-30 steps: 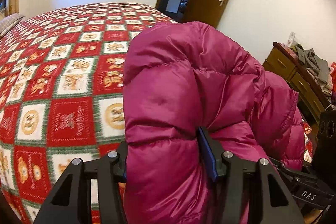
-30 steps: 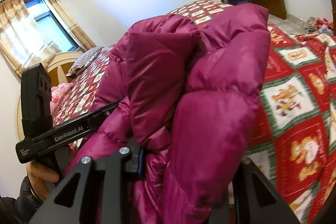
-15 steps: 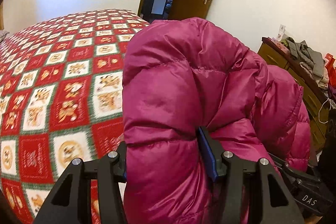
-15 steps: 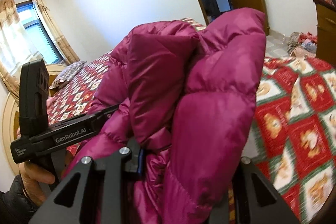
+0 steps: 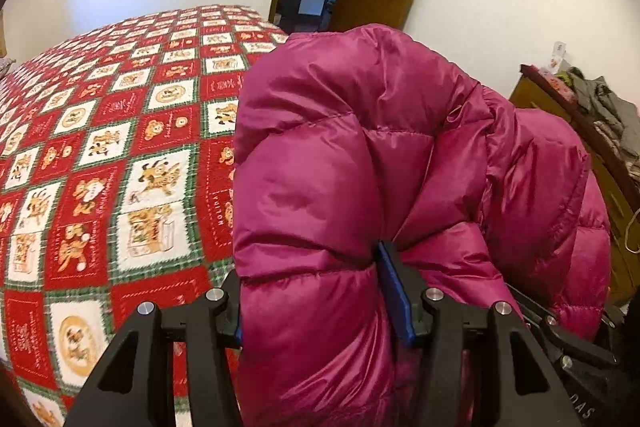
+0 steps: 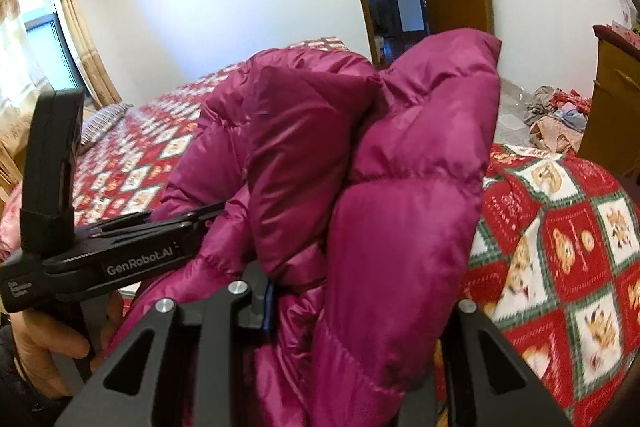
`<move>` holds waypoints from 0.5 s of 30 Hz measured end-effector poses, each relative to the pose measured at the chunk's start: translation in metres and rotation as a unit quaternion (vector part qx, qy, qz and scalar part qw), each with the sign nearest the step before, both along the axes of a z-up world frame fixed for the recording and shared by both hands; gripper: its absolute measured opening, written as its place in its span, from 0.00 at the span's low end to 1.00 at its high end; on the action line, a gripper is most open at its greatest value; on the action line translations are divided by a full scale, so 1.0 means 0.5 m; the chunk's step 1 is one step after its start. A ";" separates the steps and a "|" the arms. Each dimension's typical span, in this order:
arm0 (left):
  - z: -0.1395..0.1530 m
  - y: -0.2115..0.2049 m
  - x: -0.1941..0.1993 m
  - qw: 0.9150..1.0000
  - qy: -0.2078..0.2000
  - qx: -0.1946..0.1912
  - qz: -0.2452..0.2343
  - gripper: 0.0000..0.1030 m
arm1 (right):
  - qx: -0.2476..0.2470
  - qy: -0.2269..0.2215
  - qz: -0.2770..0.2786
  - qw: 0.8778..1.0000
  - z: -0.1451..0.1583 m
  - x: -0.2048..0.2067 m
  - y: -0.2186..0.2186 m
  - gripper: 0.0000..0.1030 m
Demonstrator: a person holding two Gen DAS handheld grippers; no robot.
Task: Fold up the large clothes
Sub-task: 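Hold the magenta jacket bundle with both tools and squeeze it together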
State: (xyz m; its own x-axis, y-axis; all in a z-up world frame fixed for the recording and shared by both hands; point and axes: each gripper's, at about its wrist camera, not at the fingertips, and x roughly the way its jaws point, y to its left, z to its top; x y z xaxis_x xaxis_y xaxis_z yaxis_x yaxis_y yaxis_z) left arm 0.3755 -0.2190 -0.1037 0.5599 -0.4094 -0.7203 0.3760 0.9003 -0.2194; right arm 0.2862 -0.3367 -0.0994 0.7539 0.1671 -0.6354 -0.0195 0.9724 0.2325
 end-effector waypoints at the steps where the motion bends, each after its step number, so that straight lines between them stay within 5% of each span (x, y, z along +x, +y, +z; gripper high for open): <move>1: -0.008 -0.007 0.011 1.000 0.005 0.004 0.004 0.53 | -0.005 0.004 0.001 1.000 -0.005 0.010 0.000 0.33; 12: -0.060 -0.065 0.077 0.998 0.013 0.060 0.034 0.54 | 0.003 0.051 -0.006 0.999 -0.080 0.102 -0.039 0.33; 15: -0.077 -0.069 0.094 0.997 0.022 0.057 0.041 0.62 | 0.030 0.065 -0.023 0.997 -0.096 0.116 -0.072 0.43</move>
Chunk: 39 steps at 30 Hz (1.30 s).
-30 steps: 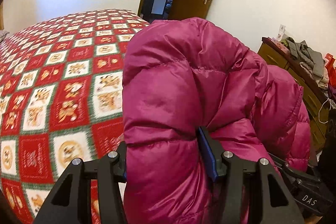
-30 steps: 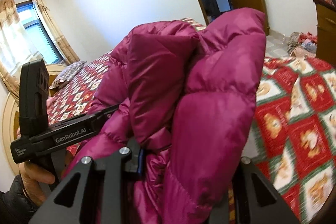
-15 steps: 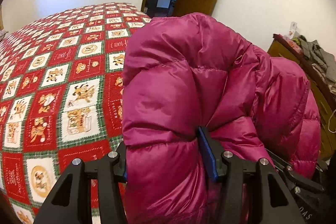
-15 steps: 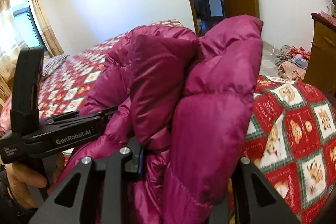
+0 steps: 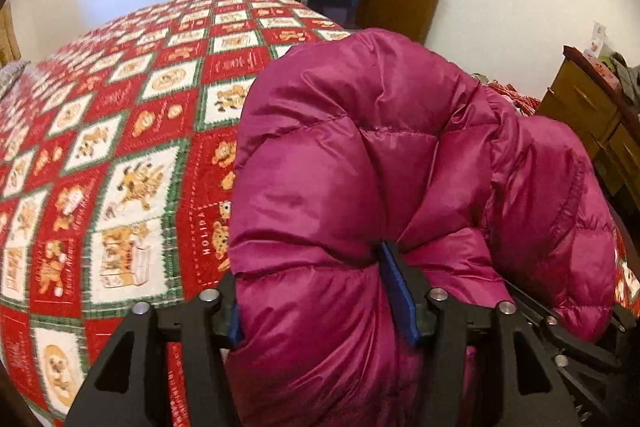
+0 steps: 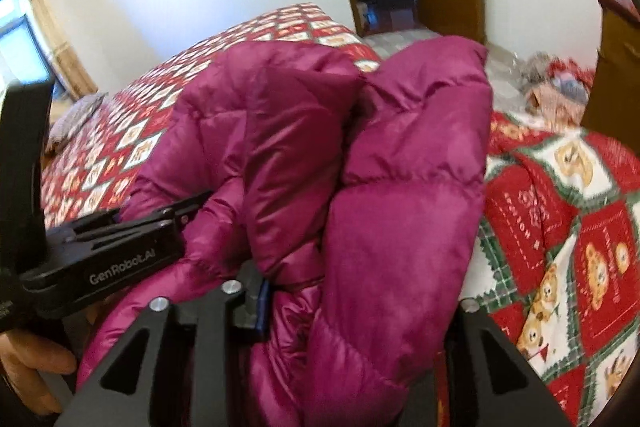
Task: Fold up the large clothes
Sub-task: 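Hold the magenta jacket bundle with both tools and squeeze it together, then open both tools and release the folded jacket onto the quilt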
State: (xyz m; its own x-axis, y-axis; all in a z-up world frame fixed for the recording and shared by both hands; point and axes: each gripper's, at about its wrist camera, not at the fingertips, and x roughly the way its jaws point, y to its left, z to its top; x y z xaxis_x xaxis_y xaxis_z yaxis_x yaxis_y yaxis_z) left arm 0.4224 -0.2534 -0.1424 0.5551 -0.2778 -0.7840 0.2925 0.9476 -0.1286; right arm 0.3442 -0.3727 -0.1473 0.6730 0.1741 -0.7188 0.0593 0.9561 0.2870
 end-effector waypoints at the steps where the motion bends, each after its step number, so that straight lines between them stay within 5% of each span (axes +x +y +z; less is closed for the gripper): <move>1: -0.006 0.005 0.004 1.000 0.004 -0.005 0.006 0.66 | 0.009 0.003 -0.007 1.000 -0.002 0.000 -0.006 0.50; 4: -0.010 0.017 -0.002 1.000 0.002 -0.014 0.010 0.73 | 0.014 -0.001 -0.032 0.999 0.005 -0.023 -0.034 0.67; 8: -0.007 0.008 -0.009 1.000 -0.012 0.000 0.009 0.74 | -0.008 -0.032 -0.083 0.996 0.047 -0.081 -0.066 0.68; 11: -0.003 -0.002 -0.019 0.999 -0.032 0.021 0.011 0.75 | -0.061 -0.066 -0.116 0.989 0.098 -0.110 -0.056 0.54; 13: -0.001 -0.008 -0.026 0.998 -0.043 0.035 0.010 0.75 | -0.085 -0.085 -0.111 0.987 0.127 -0.108 -0.034 0.36; 16: -0.001 -0.007 -0.026 0.998 -0.046 0.040 0.008 0.75 | -0.117 -0.086 -0.070 0.987 0.150 -0.071 0.014 0.35; 24: -0.001 -0.011 -0.027 0.997 -0.055 0.053 -0.001 0.75 | -0.100 0.000 -0.082 0.992 0.057 0.023 -0.006 0.30; 39: 0.027 -0.010 0.009 0.998 -0.049 0.042 -0.027 0.75 | -0.073 0.027 -0.088 0.993 0.006 0.021 -0.037 0.29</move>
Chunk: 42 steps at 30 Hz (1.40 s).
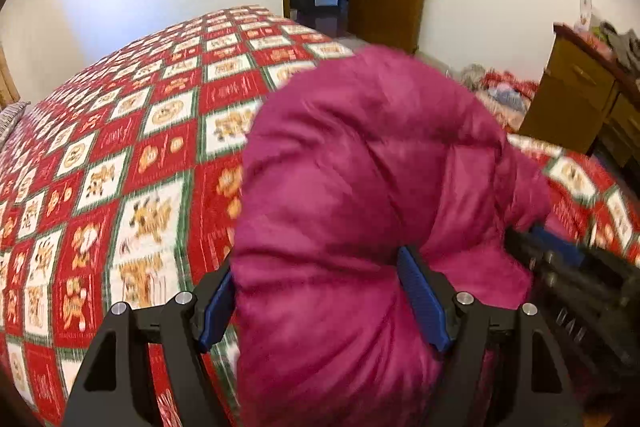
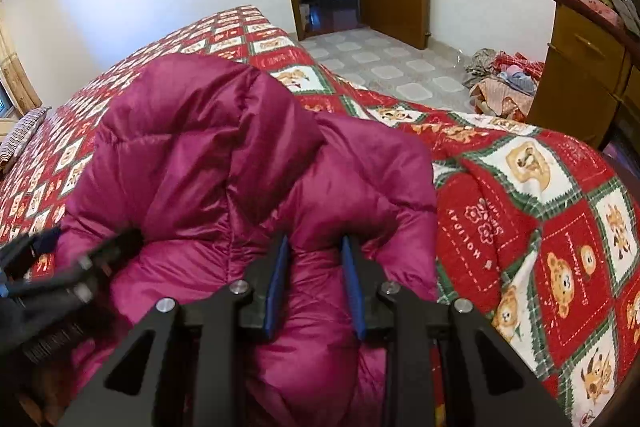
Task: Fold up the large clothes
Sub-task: 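Open both tools and release the folded jacket onto the quilt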
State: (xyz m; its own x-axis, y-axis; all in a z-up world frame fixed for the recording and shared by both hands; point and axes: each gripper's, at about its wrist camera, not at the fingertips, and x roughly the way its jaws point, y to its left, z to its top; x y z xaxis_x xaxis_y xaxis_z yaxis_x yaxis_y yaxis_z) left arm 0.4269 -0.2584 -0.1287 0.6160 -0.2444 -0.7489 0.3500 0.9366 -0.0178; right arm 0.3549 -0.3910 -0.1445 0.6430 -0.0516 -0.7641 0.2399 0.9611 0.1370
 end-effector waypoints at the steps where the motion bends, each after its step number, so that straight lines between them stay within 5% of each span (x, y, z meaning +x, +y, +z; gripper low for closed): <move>1: 0.005 0.001 0.017 1.000 -0.003 -0.003 0.005 0.75 | -0.002 0.002 0.001 1.000 -0.001 0.002 0.001 0.29; 8: -0.030 -0.046 0.078 0.999 0.029 0.032 -0.004 0.93 | 0.001 0.011 0.002 1.000 -0.006 0.007 0.003 0.29; 15: -0.065 -0.053 0.096 0.999 0.043 0.030 -0.015 0.97 | -0.005 0.021 -0.001 1.000 -0.011 0.017 0.007 0.29; 20: -0.048 -0.042 0.056 0.999 0.027 0.035 -0.017 0.97 | -0.014 0.019 0.000 1.000 -0.008 0.013 0.013 0.29; 27: 0.005 0.041 -0.054 0.999 0.031 -0.004 -0.031 0.97 | -0.046 0.013 -0.007 0.999 0.006 -0.003 0.031 0.32; 31: 0.034 0.081 -0.126 1.000 -0.001 0.018 -0.025 0.97 | -0.073 -0.002 -0.031 0.997 0.045 -0.077 0.064 0.58; 42: 0.029 0.126 -0.261 0.998 -0.032 0.040 -0.025 0.97 | -0.034 -0.043 -0.050 0.997 0.083 -0.302 0.124 0.58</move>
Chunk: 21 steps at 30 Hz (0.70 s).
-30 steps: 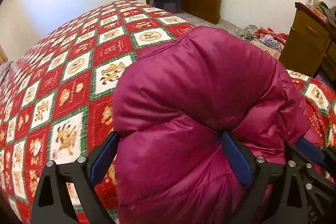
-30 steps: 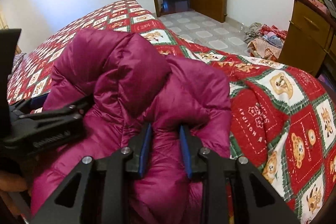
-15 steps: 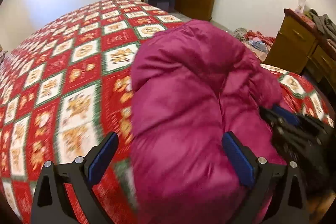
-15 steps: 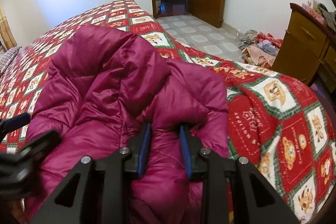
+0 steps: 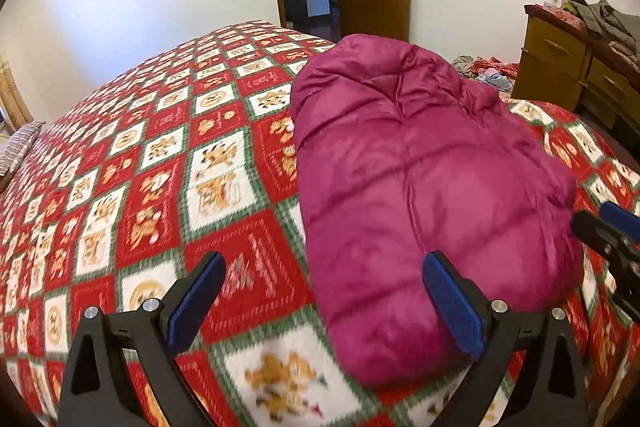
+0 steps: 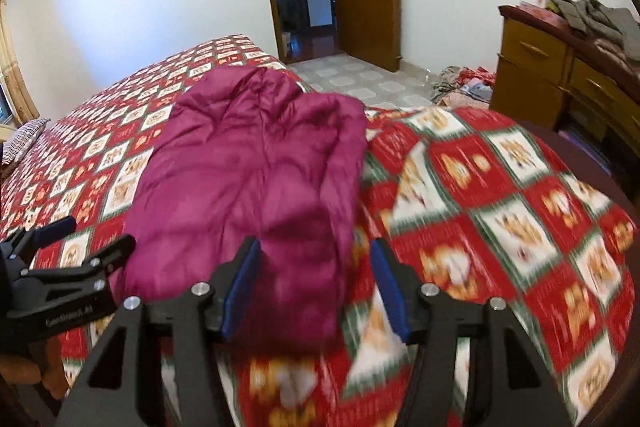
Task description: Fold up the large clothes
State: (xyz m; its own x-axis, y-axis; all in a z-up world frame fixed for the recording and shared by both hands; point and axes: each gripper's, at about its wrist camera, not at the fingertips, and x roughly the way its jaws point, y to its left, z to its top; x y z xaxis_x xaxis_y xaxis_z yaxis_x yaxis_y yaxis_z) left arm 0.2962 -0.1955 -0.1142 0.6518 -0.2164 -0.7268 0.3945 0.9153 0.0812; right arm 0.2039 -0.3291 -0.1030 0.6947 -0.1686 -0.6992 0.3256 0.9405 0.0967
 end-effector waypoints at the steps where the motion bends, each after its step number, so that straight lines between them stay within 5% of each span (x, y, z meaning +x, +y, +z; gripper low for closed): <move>1: -0.002 0.005 -0.013 1.000 -0.002 0.001 0.001 0.97 | 0.000 0.001 -0.002 1.000 -0.002 -0.011 0.005 0.58; 12: -0.023 0.057 -0.152 1.000 0.007 0.000 0.022 0.97 | 0.013 -0.030 0.009 0.999 0.004 -0.147 0.042 0.68; 21: 0.027 0.075 -0.269 0.999 -0.032 -0.021 0.031 0.97 | 0.023 -0.064 0.017 0.998 0.023 -0.211 0.071 0.72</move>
